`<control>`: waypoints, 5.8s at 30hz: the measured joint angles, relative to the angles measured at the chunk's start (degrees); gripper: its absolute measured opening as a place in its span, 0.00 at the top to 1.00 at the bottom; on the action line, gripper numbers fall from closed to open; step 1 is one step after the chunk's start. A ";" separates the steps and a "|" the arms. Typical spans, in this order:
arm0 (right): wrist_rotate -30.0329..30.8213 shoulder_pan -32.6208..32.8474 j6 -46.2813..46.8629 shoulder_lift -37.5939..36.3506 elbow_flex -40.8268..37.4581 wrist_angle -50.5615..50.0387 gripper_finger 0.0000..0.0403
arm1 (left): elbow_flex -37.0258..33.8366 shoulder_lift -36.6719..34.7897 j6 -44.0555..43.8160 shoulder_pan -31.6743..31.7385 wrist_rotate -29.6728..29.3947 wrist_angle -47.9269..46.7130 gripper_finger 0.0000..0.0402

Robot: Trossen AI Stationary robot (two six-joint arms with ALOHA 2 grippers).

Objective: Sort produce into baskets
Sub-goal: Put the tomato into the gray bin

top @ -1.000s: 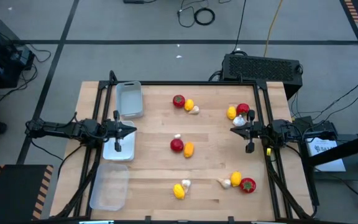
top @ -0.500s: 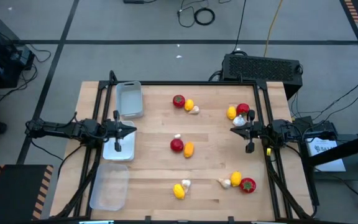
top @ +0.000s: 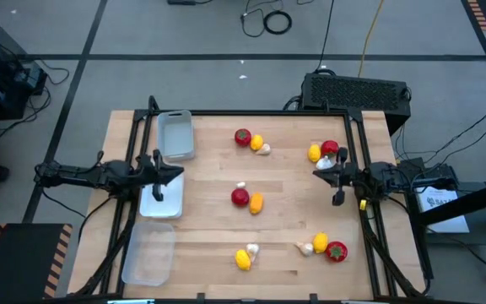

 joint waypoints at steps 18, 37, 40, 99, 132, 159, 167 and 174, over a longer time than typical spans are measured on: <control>0.33 0.00 2.87 4.18 0.02 15.53 1.00 | 3.47 0.98 9.94 0.04 -15.66 3.00 0.94; 5.01 0.02 -4.73 33.26 25.48 1.96 1.00 | 34.79 32.06 13.00 0.04 -22.93 -24.16 0.64; 10.01 0.02 -4.30 37.84 33.04 -10.14 1.00 | 35.16 34.89 7.22 0.04 -24.25 -25.30 0.64; -12.06 -61.11 15.12 85.50 52.24 -53.92 0.14 | 33.27 49.57 14.02 0.06 -31.28 -11.43 0.27; -11.91 -61.00 25.98 85.68 39.27 -46.84 0.26 | 33.27 49.57 15.53 0.04 -31.36 -11.98 0.27; -32.93 -45.90 20.71 86.79 59.06 -18.25 0.27 | 33.27 49.50 16.01 0.04 -42.16 -17.34 0.27; -32.63 -34.83 26.10 97.20 59.06 13.29 0.27 | 33.24 47.71 8.07 3.57 -49.32 -27.94 0.27; -32.73 -30.79 28.81 111.06 66.76 29.18 0.27 | 33.22 46.31 -9.80 9.99 -58.10 -45.29 0.27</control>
